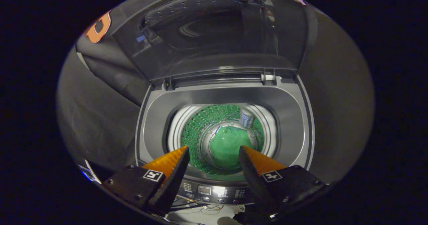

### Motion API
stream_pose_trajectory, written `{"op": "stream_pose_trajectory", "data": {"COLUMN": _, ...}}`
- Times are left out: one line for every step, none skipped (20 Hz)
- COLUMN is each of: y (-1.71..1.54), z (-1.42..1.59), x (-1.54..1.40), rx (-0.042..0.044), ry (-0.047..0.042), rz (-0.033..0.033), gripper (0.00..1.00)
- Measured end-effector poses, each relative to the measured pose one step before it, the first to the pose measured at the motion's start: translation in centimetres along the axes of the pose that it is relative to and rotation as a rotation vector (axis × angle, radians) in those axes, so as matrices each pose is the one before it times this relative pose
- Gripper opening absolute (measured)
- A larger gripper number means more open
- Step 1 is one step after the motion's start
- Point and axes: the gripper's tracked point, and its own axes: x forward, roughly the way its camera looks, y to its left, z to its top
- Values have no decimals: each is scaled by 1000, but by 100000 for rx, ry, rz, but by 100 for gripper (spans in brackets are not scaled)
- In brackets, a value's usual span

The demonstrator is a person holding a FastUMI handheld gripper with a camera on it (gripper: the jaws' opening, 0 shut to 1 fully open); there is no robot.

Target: Put the clothes into the washing machine and then close the washing machine lid.

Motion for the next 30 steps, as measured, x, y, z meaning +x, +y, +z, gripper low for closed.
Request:
{"op": "stream_pose_trajectory", "data": {"y": -132, "z": -10, "x": -307, "rx": 336, "ry": 126, "rz": -42, "gripper": 92}}
{"op": "stream_pose_trajectory", "data": {"y": -2, "z": -219, "x": 91, "rx": 660, "ry": 504, "rz": -81, "gripper": 92}}
{"op": "stream_pose_trajectory", "data": {"y": -126, "z": 28, "x": -91, "rx": 323, "ry": -179, "rz": -118, "gripper": 92}}
{"op": "stream_pose_trajectory", "data": {"y": -246, "z": 123, "x": -118, "rx": 4, "ry": -763, "rz": -415, "gripper": 92}}
{"op": "stream_pose_trajectory", "data": {"y": -160, "z": 237, "x": -239, "rx": -372, "ry": -708, "rz": -750, "gripper": 92}}
{"op": "stream_pose_trajectory", "data": {"y": -8, "z": 154, "x": -222, "rx": -545, "ry": -946, "rz": -70, "gripper": 92}}
{"op": "stream_pose_trajectory", "data": {"y": 68, "z": 238, "x": -225, "rx": -808, "ry": -1211, "rz": -153, "gripper": 92}}
{"op": "stream_pose_trajectory", "data": {"y": -26, "z": 385, "x": -297, "rx": -862, "ry": -1507, "rz": -288, "gripper": 92}}
{"op": "stream_pose_trajectory", "data": {"y": 17, "z": 377, "x": -100, "rx": -865, "ry": -1768, "rz": 10, "gripper": 92}}
{"op": "stream_pose_trajectory", "data": {"y": -40, "z": 488, "x": -322, "rx": -902, "ry": -1639, "rz": -205, "gripper": 92}}
{"op": "stream_pose_trajectory", "data": {"y": 62, "z": 536, "x": -432, "rx": -746, "ry": -1745, "rz": -64, "gripper": 92}}
{"op": "stream_pose_trajectory", "data": {"y": 39, "z": 553, "x": -484, "rx": -776, "ry": -2033, "rz": -144, "gripper": 92}}
{"op": "stream_pose_trajectory", "data": {"y": -41, "z": 741, "x": -326, "rx": -1001, "ry": -2252, "rz": -253, "gripper": 92}}
{"op": "stream_pose_trajectory", "data": {"y": 30, "z": 763, "x": -622, "rx": -1121, "ry": -2314, "rz": -340, "gripper": 92}}
{"op": "stream_pose_trajectory", "data": {"y": 36, "z": 1014, "x": -541, "rx": -1067, "ry": -2799, "rz": -43, "gripper": 92}}
{"op": "stream_pose_trajectory", "data": {"y": 24, "z": 868, "x": -461, "rx": -1158, "ry": -2773, "rz": -74, "gripper": 92}}
{"op": "stream_pose_trajectory", "data": {"y": 68, "z": 1051, "x": -409, "rx": -471, "ry": -2774, "rz": -59, "gripper": 92}}
{"op": "stream_pose_trajectory", "data": {"y": 153, "z": 1007, "x": -415, "rx": 349, "ry": -2485, "rz": 498, "gripper": 92}}
{"op": "stream_pose_trajectory", "data": {"y": 334, "z": 1183, "x": -522, "rx": 597, "ry": -2223, "rz": 747, "gripper": 92}}
{"op": "stream_pose_trajectory", "data": {"y": 237, "z": 1227, "x": -604, "rx": 535, "ry": -2453, "rz": 873, "gripper": 92}}
{"op": "stream_pose_trajectory", "data": {"y": 204, "z": 1265, "x": -581, "rx": 14, "ry": -2273, "rz": 305, "gripper": 92}}
{"op": "stream_pose_trajectory", "data": {"y": 89, "z": 1158, "x": -346, "rx": 148, "ry": -2129, "rz": -35, "gripper": 92}}
{"op": "stream_pose_trajectory", "data": {"y": 247, "z": 1399, "x": -606, "rx": 259, "ry": -1992, "rz": 253, "gripper": 92}}
{"op": "stream_pose_trajectory", "data": {"y": 260, "z": 1228, "x": -181, "rx": 430, "ry": -1891, "rz": 498, "gripper": 92}}
{"op": "stream_pose_trajectory", "data": {"y": 165, "z": 1269, "x": -164, "rx": 384, "ry": -2033, "rz": -170, "gripper": 92}}
{"op": "stream_pose_trajectory", "data": {"y": 117, "z": 1223, "x": -117, "rx": 102, "ry": -2167, "rz": 239, "gripper": 92}}
{"op": "stream_pose_trajectory", "data": {"y": 172, "z": 1266, "x": -14, "rx": -228, "ry": -1807, "rz": -96, "gripper": 92}}
{"op": "stream_pose_trajectory", "data": {"y": -25, "z": 959, "x": 157, "rx": -118, "ry": -1553, "rz": -464, "gripper": 92}}
{"op": "stream_pose_trajectory", "data": {"y": 187, "z": 1088, "x": 129, "rx": -341, "ry": -1376, "rz": -259, "gripper": 92}}
{"op": "stream_pose_trajectory", "data": {"y": 315, "z": 1093, "x": 171, "rx": 170, "ry": -1496, "rz": 220, "gripper": 92}}
